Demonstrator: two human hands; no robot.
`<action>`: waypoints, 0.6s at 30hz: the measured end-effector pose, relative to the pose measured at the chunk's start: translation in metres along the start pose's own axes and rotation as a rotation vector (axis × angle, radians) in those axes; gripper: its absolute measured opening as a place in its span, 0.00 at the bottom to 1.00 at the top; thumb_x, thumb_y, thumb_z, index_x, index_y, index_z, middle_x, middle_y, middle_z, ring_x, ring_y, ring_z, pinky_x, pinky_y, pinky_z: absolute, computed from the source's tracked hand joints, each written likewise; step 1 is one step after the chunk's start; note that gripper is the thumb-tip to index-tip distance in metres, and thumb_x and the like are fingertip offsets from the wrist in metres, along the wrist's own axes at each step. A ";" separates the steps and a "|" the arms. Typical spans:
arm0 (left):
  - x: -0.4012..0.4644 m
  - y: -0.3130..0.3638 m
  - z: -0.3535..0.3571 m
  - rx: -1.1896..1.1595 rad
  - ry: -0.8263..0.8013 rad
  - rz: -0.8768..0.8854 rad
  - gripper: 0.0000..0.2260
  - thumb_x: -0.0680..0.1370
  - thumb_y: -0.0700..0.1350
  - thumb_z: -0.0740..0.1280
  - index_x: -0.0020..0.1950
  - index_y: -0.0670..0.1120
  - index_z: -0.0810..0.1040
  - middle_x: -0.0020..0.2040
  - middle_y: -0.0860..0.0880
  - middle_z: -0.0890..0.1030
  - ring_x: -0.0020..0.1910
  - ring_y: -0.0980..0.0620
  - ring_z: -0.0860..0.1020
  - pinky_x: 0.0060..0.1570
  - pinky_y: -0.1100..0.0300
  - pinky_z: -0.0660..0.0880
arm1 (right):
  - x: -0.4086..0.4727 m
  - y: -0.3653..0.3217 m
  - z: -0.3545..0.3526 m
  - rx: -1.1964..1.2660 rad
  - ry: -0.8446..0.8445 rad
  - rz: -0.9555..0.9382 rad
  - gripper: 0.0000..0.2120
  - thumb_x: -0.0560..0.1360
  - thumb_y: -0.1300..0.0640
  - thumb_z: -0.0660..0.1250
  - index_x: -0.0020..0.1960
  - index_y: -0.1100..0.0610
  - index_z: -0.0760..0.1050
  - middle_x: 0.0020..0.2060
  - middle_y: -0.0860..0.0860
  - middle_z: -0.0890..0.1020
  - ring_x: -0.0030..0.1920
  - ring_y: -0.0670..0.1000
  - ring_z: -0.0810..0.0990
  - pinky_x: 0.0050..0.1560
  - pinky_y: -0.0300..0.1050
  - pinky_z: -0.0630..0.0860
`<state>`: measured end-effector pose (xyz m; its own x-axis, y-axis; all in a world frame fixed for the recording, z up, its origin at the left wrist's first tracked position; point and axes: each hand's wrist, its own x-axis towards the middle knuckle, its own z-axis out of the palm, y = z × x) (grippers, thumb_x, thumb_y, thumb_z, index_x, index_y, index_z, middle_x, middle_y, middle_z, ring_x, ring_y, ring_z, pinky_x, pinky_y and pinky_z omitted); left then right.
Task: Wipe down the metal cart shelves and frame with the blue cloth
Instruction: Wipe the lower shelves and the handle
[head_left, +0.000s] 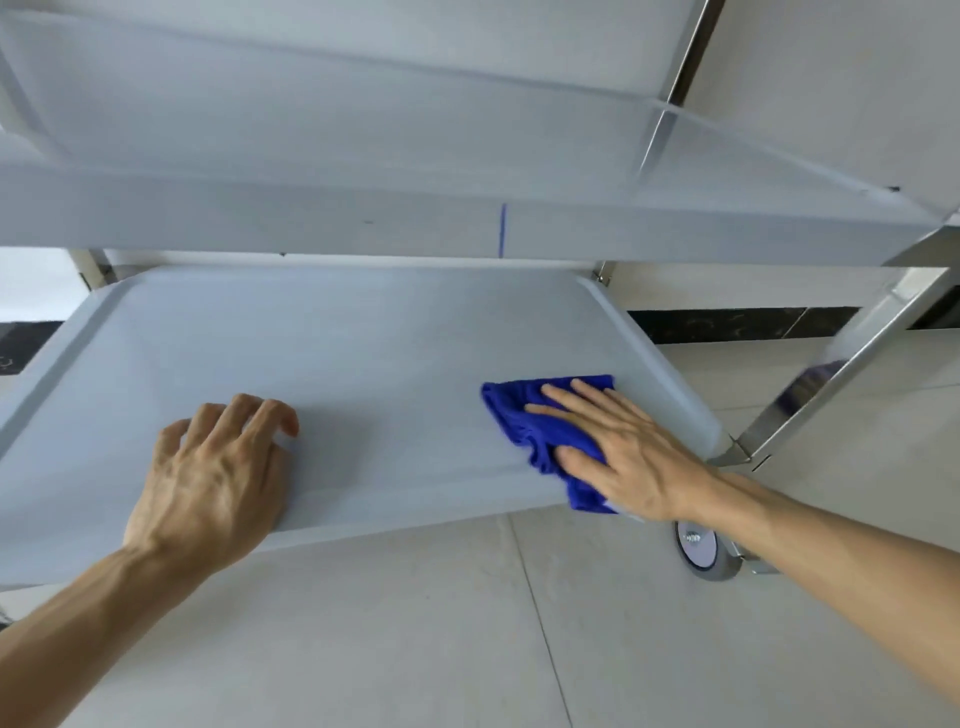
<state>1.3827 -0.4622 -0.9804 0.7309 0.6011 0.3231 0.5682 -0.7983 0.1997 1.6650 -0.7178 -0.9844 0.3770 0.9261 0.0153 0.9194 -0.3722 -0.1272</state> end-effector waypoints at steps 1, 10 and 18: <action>-0.001 0.001 0.000 -0.005 0.000 -0.012 0.18 0.75 0.47 0.50 0.54 0.48 0.77 0.53 0.48 0.78 0.53 0.39 0.76 0.53 0.42 0.69 | -0.002 0.019 -0.002 0.002 0.004 0.075 0.25 0.84 0.45 0.53 0.77 0.37 0.47 0.79 0.40 0.53 0.80 0.47 0.48 0.79 0.47 0.46; 0.019 0.073 0.010 -0.071 -0.082 0.175 0.21 0.75 0.54 0.53 0.57 0.48 0.81 0.58 0.46 0.80 0.55 0.39 0.80 0.54 0.45 0.73 | 0.005 0.065 0.001 -0.079 0.049 0.371 0.26 0.81 0.38 0.43 0.78 0.37 0.49 0.80 0.42 0.53 0.80 0.50 0.50 0.78 0.51 0.47; 0.038 0.135 0.062 -0.046 -0.144 0.261 0.19 0.80 0.55 0.54 0.65 0.52 0.78 0.66 0.50 0.78 0.65 0.43 0.75 0.64 0.41 0.70 | 0.029 0.090 0.010 -0.107 0.151 0.342 0.29 0.76 0.34 0.40 0.77 0.36 0.51 0.79 0.43 0.59 0.79 0.54 0.55 0.77 0.57 0.54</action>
<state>1.5105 -0.5448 -0.9986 0.8977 0.3723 0.2355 0.3391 -0.9252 0.1701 1.7577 -0.7237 -1.0057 0.6689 0.7307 0.1367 0.7412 -0.6697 -0.0465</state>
